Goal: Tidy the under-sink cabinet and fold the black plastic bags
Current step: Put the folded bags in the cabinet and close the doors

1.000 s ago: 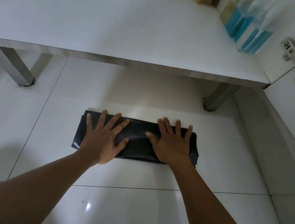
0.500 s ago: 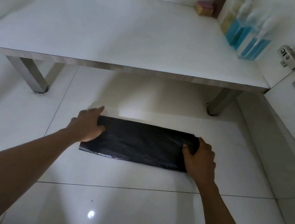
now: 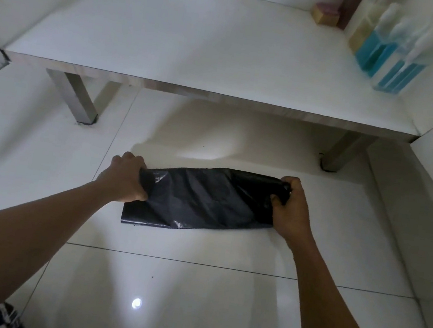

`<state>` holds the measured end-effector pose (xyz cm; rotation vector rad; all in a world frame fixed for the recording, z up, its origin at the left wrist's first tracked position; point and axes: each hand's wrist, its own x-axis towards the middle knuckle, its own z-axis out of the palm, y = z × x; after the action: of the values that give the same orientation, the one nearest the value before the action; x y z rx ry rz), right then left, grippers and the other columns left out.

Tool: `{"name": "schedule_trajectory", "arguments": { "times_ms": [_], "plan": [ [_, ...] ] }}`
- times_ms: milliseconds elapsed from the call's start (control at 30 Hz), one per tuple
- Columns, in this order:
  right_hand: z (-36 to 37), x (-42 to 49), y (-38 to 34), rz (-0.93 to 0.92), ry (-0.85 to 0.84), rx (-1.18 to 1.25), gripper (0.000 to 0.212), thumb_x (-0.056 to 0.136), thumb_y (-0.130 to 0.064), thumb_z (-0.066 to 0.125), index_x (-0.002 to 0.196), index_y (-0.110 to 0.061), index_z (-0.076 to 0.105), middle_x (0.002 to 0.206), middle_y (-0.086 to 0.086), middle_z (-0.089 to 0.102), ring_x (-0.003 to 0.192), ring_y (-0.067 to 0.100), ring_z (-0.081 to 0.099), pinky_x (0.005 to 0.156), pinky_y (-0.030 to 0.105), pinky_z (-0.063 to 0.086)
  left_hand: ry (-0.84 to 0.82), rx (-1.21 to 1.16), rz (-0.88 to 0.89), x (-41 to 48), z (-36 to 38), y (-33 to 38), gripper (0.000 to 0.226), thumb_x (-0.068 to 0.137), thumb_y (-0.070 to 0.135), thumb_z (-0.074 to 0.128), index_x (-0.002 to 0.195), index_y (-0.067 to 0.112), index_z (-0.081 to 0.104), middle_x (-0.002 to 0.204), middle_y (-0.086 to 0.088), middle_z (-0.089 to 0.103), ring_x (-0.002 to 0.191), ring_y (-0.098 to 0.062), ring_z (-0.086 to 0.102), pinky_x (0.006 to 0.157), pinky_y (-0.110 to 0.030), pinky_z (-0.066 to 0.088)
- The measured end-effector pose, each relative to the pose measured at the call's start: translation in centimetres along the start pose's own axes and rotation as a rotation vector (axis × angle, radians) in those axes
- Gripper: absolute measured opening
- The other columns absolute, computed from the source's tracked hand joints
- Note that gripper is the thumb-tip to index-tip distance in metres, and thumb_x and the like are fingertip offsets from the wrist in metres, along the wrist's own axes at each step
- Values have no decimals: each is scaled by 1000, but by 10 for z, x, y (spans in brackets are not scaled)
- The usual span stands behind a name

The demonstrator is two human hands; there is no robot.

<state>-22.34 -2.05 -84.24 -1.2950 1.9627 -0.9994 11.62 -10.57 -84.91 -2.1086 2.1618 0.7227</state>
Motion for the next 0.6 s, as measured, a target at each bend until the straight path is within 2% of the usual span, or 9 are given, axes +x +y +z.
{"name": "schedule_trajectory", "arguments": {
  "times_ms": [67, 133, 233, 333, 400, 500, 600],
  "plan": [
    [-1, -5, -16, -110, -22, -7, 23, 99, -3, 49, 108, -24, 47, 103, -2, 57, 90, 6, 57, 68, 8, 44, 41, -78, -14, -9, 2, -2, 40, 65, 18, 80, 92, 19, 51, 95, 1, 54, 92, -20, 51, 65, -31, 41],
    [-3, -10, -39, -240, -23, 1, 23, 100, -6, 48, 109, -26, 48, 100, -10, 59, 92, 1, 58, 68, 7, 46, 110, -189, -65, -18, 5, -6, 31, 70, 15, 76, 87, 19, 51, 85, -1, 59, 80, -20, 56, 60, -30, 39],
    [-8, -11, -94, -436, 16, -14, 24, 99, -9, 50, 107, -32, 49, 98, -14, 57, 92, 2, 57, 72, 14, 47, 250, -386, -133, -34, 9, -12, 27, 76, 9, 73, 92, 15, 52, 80, 0, 59, 73, -17, 55, 56, -28, 39],
    [-7, -2, -168, -681, 28, -63, 29, 95, -5, 47, 108, -31, 50, 100, -5, 60, 91, 15, 58, 74, 35, 52, 313, -595, -170, -42, 12, -12, 19, 80, 4, 71, 88, 8, 55, 75, -4, 61, 66, -19, 56, 55, -26, 42],
    [7, 10, -219, -828, 28, -95, 32, 92, -4, 44, 112, -28, 51, 100, -5, 61, 92, 20, 58, 80, 47, 51, 339, -830, -250, -43, 8, -12, 12, 80, -1, 67, 85, 6, 59, 75, -11, 64, 69, -28, 60, 60, -34, 51],
    [41, 34, -289, -975, 34, -149, 31, 88, -4, 43, 109, -23, 54, 92, -8, 62, 87, 19, 57, 86, 49, 47, 389, -1175, -320, -47, -6, -9, 20, 85, -8, 57, 88, 10, 65, 80, -10, 68, 76, -31, 63, 65, -39, 52],
    [77, 60, -345, -1032, 5, -204, 37, 85, -2, 43, 114, -25, 52, 88, -11, 60, 88, 18, 55, 88, 41, 38, 477, -1325, -368, -54, -30, -14, 20, 90, -3, 58, 85, 16, 64, 84, -12, 68, 78, -31, 63, 70, -38, 50]
  ]
}}
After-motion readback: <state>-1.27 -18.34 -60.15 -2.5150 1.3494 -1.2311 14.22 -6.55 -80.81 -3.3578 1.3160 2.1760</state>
